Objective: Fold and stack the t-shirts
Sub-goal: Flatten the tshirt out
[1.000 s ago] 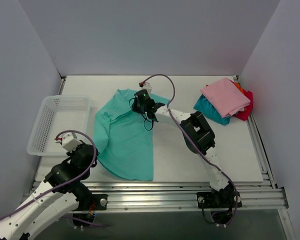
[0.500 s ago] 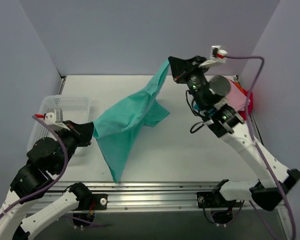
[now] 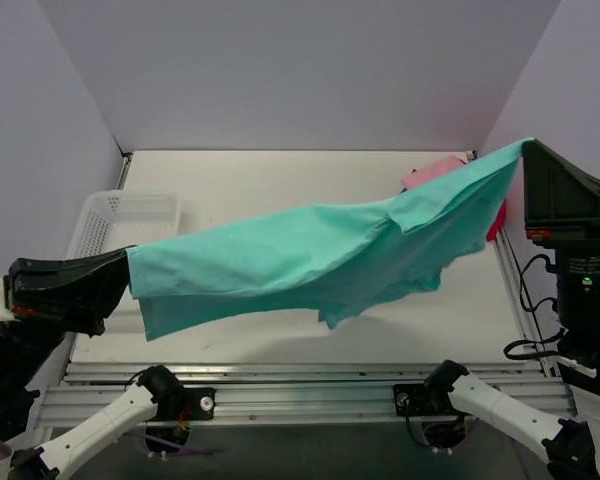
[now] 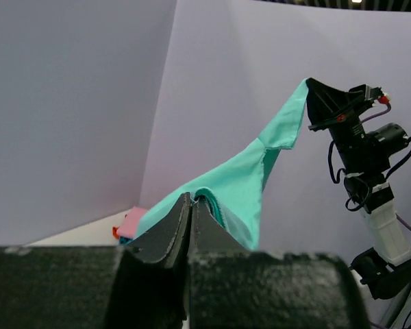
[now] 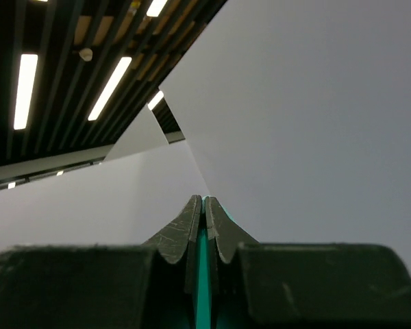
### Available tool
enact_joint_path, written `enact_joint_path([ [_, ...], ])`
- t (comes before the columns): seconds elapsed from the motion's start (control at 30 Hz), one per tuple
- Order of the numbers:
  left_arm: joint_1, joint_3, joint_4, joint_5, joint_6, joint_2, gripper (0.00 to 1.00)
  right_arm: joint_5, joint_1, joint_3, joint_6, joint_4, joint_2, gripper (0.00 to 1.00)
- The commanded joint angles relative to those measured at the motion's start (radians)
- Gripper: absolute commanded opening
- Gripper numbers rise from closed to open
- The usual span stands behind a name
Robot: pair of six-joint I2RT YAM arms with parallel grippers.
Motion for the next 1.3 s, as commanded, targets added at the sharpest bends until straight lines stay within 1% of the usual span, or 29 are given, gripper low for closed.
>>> enact_joint_path([
  [0.0,0.010,0.030,0.107,0.055,0.044,-0.010,0.02,-0.054,-0.043,0.068,-0.027,0.018,0.021,0.00],
  [0.03,0.010,0.030,0.102,0.018,0.054,-0.006,0.02,-0.022,-0.051,0.086,-0.036,0.007,0.035,0.00],
  [0.07,0.010,0.026,0.102,-0.075,0.079,-0.003,0.02,0.001,-0.056,0.118,-0.059,-0.002,0.071,0.00],
  [0.23,0.005,-0.035,0.144,-0.390,0.133,0.071,0.02,0.142,-0.057,0.194,-0.126,-0.060,0.234,0.00],
  [0.37,0.005,-0.092,0.179,-0.594,0.165,0.174,0.02,0.306,-0.057,0.200,-0.174,-0.067,0.410,0.00],
  [0.4,0.005,-0.107,0.187,-0.672,0.168,0.189,0.02,0.334,-0.057,0.191,-0.186,-0.062,0.439,0.00],
  [0.5,0.012,-0.181,0.240,-0.791,0.177,0.261,0.02,0.409,-0.074,0.169,-0.194,-0.048,0.554,0.00],
  [0.53,0.033,-0.204,0.269,-0.836,0.165,0.283,0.02,0.412,-0.083,0.143,-0.177,-0.041,0.609,0.00],
  [0.6,0.089,-0.265,0.273,-0.829,0.113,0.344,0.02,0.380,-0.140,0.111,-0.140,-0.019,0.666,0.00],
  [0.63,0.135,-0.288,0.265,-0.758,0.028,0.367,0.02,0.365,-0.160,0.082,-0.102,-0.011,0.729,0.00],
  [0.67,0.251,-0.313,0.264,-0.701,-0.020,0.416,0.02,0.348,-0.205,0.071,-0.081,0.004,0.765,0.00],
  [0.7,0.316,-0.372,0.282,-0.638,-0.069,0.445,0.02,0.305,-0.226,0.060,-0.059,0.018,0.801,0.00],
  [0.73,0.378,-0.403,0.300,-0.524,-0.149,0.480,0.02,0.293,-0.244,0.050,-0.030,0.028,0.881,0.00],
  [0.77,0.478,-0.433,0.349,-0.477,-0.174,0.564,0.02,0.277,-0.273,0.053,-0.018,0.048,0.922,0.00],
  [0.8,0.513,-0.472,0.425,-0.443,-0.189,0.618,0.02,0.254,-0.287,0.060,-0.005,0.059,0.973,0.00],
  [0.83,0.537,-0.474,0.456,-0.409,-0.212,0.684,0.02,0.244,-0.301,0.097,0.011,0.065,1.075,0.00],
  [0.87,0.565,-0.458,0.475,-0.388,-0.218,0.829,0.02,0.225,-0.312,0.128,0.019,0.070,1.131,0.00],
  [0.9,0.599,-0.430,0.487,-0.375,-0.222,0.905,0.02,0.214,-0.332,0.163,0.025,0.073,1.191,0.00],
  [0.93,0.613,-0.349,0.489,-0.368,-0.223,0.989,0.02,0.201,-0.341,0.207,0.032,0.068,1.317,0.00],
  [0.97,0.622,-0.303,0.495,-0.351,-0.220,1.151,0.02,0.190,-0.350,0.253,0.038,0.058,1.379,0.00],
  [1.0,0.643,-0.251,0.498,-0.337,-0.216,1.230,0.02,0.187,-0.365,0.360,0.054,0.049,1.444,0.00],
  [1.03,0.657,-0.187,0.485,-0.309,-0.220,1.316,0.02,0.187,-0.373,0.419,0.068,0.039,1.567,0.00],
  [1.07,0.671,-0.052,0.465,-0.283,-0.223,1.467,0.02,0.152,-0.382,0.480,0.079,0.023,1.625,0.00],
  [1.1,0.682,0.017,0.414,-0.225,-0.232,1.534,0.02,0.141,-0.388,0.607,0.099,0.007,1.685,0.00],
  [1.13,0.714,0.086,0.377,-0.184,-0.260,1.595,0.02,0.135,-0.398,0.670,0.104,-0.008,1.784,0.00],
  [1.17,0.725,0.193,0.356,-0.147,-0.271,1.682,0.02,0.135,-0.401,0.724,0.105,-0.014,1.823,0.00],
  [1.2,0.737,0.237,0.327,-0.096,-0.280,1.708,0.02,0.133,-0.404,0.805,0.102,-0.008,1.861,0.00],
  [1.23,0.746,0.262,0.337,-0.088,-0.284,1.726,0.02,0.133,-0.407,0.838,0.098,-0.001,1.918,0.25],
  [1.27,0.746,0.280,0.345,-0.088,-0.283,1.749,0.20,0.131,-0.408,0.865,0.093,0.021,1.938,0.50],
])
